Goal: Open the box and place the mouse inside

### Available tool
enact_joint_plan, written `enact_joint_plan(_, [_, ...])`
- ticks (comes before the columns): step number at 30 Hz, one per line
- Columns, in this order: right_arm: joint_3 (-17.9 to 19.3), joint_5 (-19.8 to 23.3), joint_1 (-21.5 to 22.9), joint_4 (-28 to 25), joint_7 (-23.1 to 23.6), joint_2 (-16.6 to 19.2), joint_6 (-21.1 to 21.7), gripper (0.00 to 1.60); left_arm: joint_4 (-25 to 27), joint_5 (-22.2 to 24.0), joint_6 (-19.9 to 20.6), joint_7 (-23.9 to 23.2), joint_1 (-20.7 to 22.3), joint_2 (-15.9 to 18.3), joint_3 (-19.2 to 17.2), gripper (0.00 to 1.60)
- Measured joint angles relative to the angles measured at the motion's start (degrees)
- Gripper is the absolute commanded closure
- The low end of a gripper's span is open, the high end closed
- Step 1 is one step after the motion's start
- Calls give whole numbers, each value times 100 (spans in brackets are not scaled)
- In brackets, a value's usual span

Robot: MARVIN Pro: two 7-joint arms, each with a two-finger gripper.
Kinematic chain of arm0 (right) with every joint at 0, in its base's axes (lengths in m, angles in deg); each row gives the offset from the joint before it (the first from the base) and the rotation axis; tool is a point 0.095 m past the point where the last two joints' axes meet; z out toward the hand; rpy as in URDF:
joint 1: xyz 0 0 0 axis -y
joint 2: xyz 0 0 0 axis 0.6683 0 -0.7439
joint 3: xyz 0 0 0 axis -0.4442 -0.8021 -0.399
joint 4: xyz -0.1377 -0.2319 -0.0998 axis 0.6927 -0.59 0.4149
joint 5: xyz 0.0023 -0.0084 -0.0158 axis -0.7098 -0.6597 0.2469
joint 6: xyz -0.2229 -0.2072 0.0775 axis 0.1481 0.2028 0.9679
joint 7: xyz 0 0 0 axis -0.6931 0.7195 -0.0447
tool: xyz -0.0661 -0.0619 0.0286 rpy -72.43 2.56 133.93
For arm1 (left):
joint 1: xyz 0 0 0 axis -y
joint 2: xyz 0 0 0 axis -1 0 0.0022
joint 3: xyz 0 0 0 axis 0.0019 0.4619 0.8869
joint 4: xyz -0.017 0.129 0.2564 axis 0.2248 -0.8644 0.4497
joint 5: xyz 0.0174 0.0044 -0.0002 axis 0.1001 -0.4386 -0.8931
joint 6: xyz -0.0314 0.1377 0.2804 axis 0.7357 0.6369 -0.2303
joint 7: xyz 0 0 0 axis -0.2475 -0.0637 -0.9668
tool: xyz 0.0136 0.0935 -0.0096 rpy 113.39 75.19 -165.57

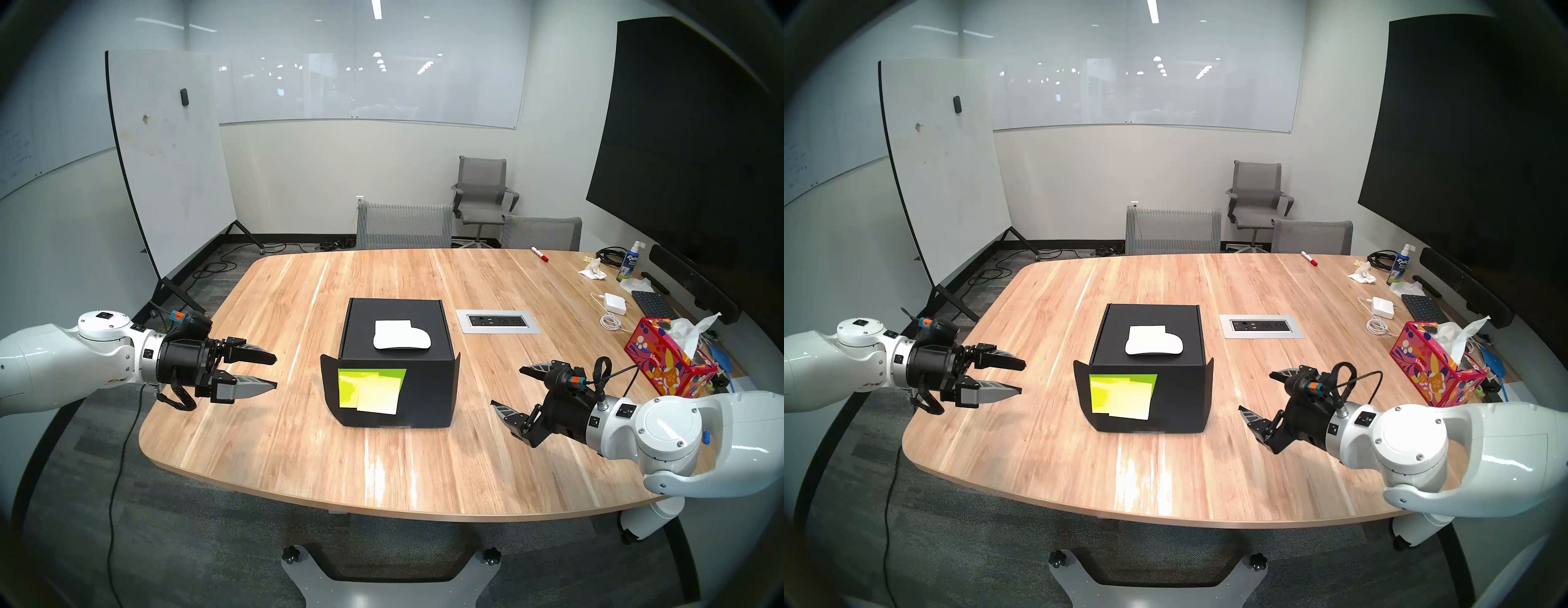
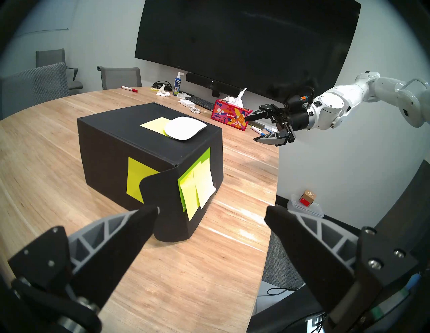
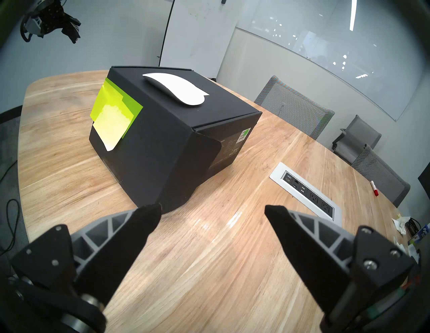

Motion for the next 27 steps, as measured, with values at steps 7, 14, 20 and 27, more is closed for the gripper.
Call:
enact_joint_plan(7, [0,1,-1,0,0,0,0,0,0,0,-1,0,0,0,4,0])
enact_joint_plan(14, [-1,1,-2,0,0,0,0,0,0,0,-2,0,1,0,7,0])
enact_joint_plan(20, [-1,2,-3,0,0,0,0,0,0,0,-2,0,1,0,9,0])
enact_joint_plan(27, [-1,2,-4,0,0,0,0,0,0,0,-3,0,2,0,11,0])
